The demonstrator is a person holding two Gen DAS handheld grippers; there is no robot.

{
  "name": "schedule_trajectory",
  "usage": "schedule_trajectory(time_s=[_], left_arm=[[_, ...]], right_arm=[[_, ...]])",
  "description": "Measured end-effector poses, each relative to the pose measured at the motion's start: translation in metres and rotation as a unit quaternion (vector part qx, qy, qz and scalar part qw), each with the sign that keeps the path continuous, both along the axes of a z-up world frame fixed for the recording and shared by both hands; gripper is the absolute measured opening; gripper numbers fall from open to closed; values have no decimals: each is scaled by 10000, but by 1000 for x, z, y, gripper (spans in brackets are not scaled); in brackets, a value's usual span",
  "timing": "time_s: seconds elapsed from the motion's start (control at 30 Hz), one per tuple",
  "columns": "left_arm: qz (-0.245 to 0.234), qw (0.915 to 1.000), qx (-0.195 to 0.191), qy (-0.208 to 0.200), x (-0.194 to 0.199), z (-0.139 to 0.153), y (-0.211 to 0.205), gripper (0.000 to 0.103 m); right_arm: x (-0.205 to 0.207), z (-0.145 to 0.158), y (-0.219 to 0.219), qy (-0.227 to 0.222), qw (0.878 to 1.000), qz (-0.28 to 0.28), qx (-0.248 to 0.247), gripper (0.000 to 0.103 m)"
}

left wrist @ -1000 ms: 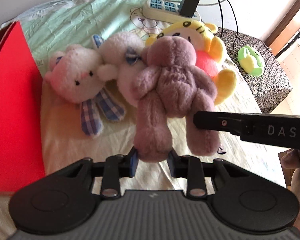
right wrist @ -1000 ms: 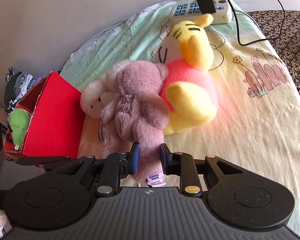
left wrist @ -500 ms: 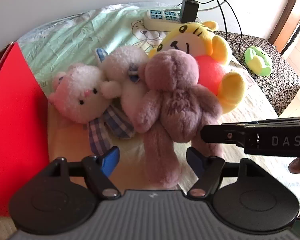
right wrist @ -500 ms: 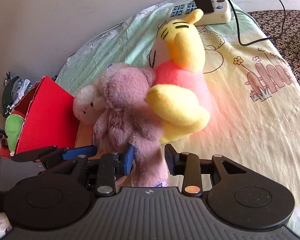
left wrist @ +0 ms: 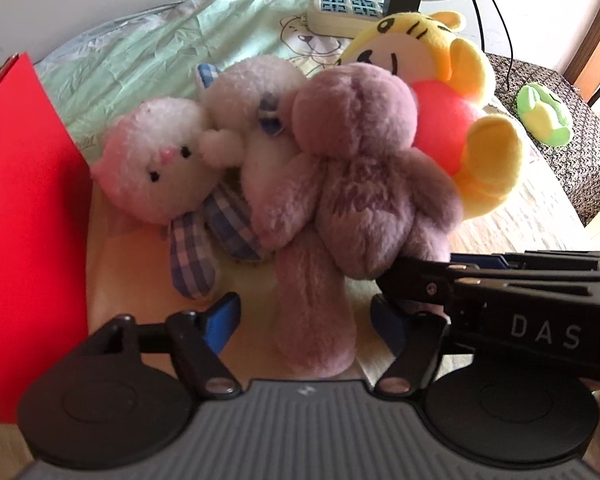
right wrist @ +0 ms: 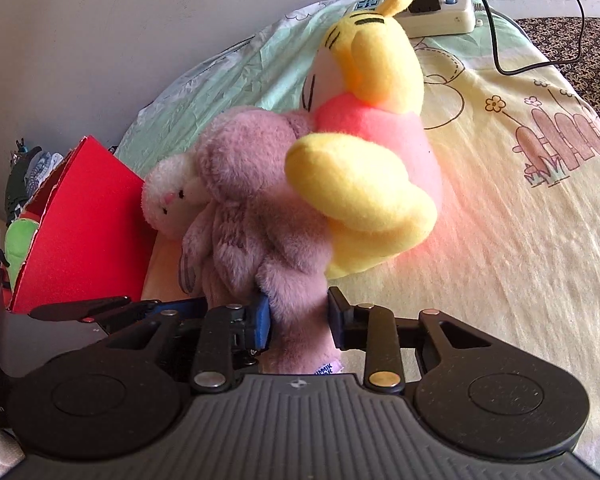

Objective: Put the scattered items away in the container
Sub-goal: 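Lift the mauve teddy bear off the bed with both grippers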

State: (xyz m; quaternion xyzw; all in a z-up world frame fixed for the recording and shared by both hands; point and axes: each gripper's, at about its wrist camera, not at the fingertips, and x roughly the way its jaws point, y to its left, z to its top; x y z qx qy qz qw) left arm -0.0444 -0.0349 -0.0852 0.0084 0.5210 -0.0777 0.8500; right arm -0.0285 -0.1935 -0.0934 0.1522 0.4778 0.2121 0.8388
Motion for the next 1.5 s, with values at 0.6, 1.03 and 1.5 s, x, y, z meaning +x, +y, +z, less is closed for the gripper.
schedule_trajectory(time_s=[0.6,1.03,1.5], left_arm=[[-11,9998,-199,-33,-13,2,-1,33],[-69,9998,-183,-67,-24,0,-3,36],[-1,9991,-424,-60,-23,-1,3,44]], right_arm=[[-11,0,1,62,9997,-213,107,30],[-13,0,-5,162,9990,-321,247,36],[-8,1,-9,178,9983,-351,436,37]])
